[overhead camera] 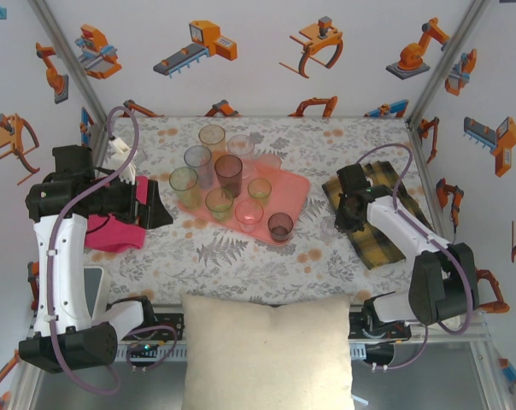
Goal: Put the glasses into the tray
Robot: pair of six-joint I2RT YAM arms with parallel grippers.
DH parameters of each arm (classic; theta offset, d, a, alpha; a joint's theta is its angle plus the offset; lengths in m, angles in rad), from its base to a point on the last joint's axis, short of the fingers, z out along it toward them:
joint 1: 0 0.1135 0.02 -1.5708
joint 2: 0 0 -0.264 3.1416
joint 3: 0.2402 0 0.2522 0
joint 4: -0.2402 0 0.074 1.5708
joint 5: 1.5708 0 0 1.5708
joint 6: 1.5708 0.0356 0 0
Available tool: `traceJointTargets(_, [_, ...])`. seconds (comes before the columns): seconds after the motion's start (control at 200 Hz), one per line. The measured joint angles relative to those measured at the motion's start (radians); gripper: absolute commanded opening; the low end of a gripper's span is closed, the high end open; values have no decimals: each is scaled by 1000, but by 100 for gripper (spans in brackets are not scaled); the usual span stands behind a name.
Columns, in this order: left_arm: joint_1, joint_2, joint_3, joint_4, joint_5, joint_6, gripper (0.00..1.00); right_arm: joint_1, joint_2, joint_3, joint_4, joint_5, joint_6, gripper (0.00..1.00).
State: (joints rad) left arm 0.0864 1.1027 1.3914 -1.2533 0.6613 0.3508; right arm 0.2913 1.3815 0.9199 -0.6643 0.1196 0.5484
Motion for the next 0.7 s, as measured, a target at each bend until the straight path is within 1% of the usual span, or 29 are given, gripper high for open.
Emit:
traceJointTargets(0.366, [0,0,0,1,-7,0,97,0,-49,11,-31,1,-4,4])
traceJointTargets(0.696, [2,-7,0,2,-7,0,97,0,-50,34,-39,1,-15,3])
